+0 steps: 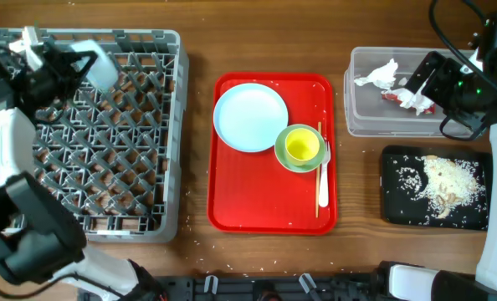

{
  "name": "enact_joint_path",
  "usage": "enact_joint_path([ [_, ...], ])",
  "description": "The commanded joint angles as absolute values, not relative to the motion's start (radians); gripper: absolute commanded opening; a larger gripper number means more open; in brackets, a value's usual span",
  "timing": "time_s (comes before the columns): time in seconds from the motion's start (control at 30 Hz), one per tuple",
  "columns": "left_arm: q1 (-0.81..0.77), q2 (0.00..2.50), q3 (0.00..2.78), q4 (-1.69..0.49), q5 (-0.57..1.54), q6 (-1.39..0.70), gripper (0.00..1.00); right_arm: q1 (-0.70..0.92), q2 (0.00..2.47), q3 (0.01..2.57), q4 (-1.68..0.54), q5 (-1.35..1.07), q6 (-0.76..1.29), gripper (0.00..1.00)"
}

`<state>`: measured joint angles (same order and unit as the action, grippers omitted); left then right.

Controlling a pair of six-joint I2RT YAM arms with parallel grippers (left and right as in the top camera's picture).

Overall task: Sort waste into correct bins and load items into the dishwasher rack
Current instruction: 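Carry the light-blue bowl into the dish rack and release it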

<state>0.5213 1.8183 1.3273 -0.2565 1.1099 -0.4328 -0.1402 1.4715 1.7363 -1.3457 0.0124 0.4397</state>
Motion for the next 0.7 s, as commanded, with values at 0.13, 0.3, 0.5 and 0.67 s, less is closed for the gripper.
enact_joint_path([
  [0.13, 0.618, 1.945, 1.337, -0.250, 1.175, -0.449, 0.04, -0.143, 1.482, 1.742, -1.343, 0.022, 0.421, 1.00],
  [0.3, 0.662, 1.959, 1.337, -0.308, 1.182, -0.453, 0.13, -0.143, 1.482, 1.742, -1.343, 0.022, 0.421, 1.00],
  [0.5, 0.841, 1.958, 1.337, -0.494, 1.177, -0.449, 0.66, -0.143, 1.482, 1.742, -1.343, 0.023, 0.421, 1.00],
  [0.67, 0.944, 1.929, 1.337, -0.638, 1.178, -0.449, 0.54, -0.143, 1.482, 1.742, -1.343, 0.022, 0.421, 1.00],
])
